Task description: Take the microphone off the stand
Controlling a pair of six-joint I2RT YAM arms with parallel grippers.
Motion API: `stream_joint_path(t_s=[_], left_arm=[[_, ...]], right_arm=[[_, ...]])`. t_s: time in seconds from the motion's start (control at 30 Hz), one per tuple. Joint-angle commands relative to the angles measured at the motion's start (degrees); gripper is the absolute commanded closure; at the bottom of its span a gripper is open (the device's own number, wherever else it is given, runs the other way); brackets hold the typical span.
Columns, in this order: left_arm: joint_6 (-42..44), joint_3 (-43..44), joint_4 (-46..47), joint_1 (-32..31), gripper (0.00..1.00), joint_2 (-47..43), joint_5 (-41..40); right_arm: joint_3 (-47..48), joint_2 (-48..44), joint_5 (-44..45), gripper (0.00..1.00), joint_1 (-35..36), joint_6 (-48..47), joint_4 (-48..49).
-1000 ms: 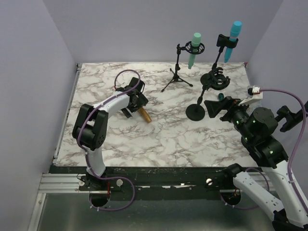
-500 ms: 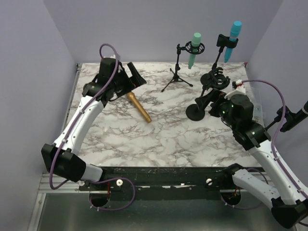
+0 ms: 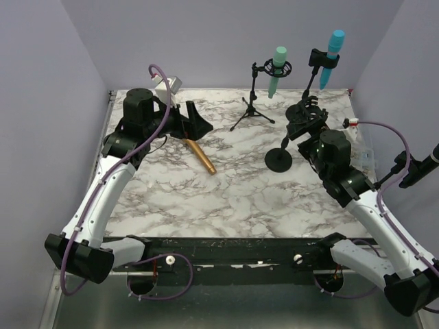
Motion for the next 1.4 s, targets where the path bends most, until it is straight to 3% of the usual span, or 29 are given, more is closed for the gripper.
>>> stream_joint_path(t_s=[0.0, 0.23, 0.47, 0.93, 1.37], left_arm=[[3.53, -3.08, 4.98, 0.09, 0.02, -1.57, 2.06], [4.31, -4.09, 5.46, 0.05, 0.02, -2.78, 1.01], [4.5, -4.45, 5.65, 0.09, 0.02, -2.06, 1.0], [4.38, -4.55, 5.43, 0.1, 0.03, -1.42, 0.32], [3.85, -4.62, 5.53, 0.09, 0.03, -0.68, 0.9]], right_arm=[[3.07, 2.94, 7.43, 0.07, -0.83, 4.4, 2.26], [5.57, 7.92, 6.61, 0.1, -3.65, 10.12, 2.7], [4.24, 11.16, 7.12, 0.24, -6.07, 15.39, 6.12], [2.42, 16.43, 3.8, 0.41, -6.69, 15.42, 8.47], [-5.38, 20.49, 3.85, 0.57, -6.56, 12.12, 8.32]])
